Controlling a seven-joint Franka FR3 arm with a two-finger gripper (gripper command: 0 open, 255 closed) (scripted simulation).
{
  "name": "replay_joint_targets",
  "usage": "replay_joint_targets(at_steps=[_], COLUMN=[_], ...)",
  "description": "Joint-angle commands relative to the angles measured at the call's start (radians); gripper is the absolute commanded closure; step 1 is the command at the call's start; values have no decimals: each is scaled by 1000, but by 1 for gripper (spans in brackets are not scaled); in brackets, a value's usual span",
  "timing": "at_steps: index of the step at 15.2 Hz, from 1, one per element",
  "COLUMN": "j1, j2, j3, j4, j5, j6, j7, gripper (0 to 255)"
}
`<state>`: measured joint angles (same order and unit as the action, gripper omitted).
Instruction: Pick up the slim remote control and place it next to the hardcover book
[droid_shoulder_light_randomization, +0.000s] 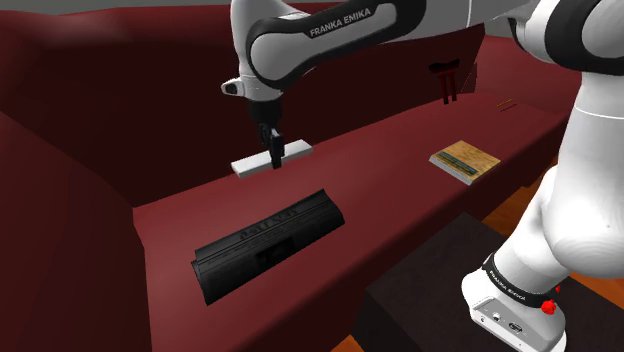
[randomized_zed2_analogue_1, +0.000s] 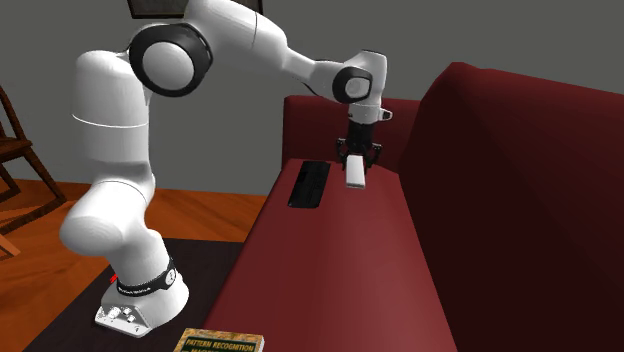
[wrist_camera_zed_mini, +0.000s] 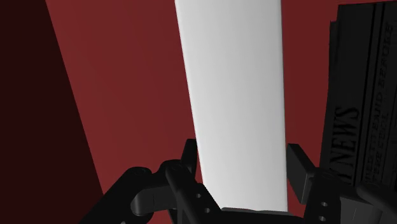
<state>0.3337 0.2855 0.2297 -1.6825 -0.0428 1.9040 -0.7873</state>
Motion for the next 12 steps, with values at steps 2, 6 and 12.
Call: replay_joint_targets(at_steps=[2, 6, 12], j1=[-43, -96, -168], j2=[-76, -164, -269], j3=[-17, -48, -108], j4=[-108, -220, -351], j5=[18, 36, 49], j6=[33, 60, 85], j7=[-62, -150, -287], gripper=[255, 255, 255])
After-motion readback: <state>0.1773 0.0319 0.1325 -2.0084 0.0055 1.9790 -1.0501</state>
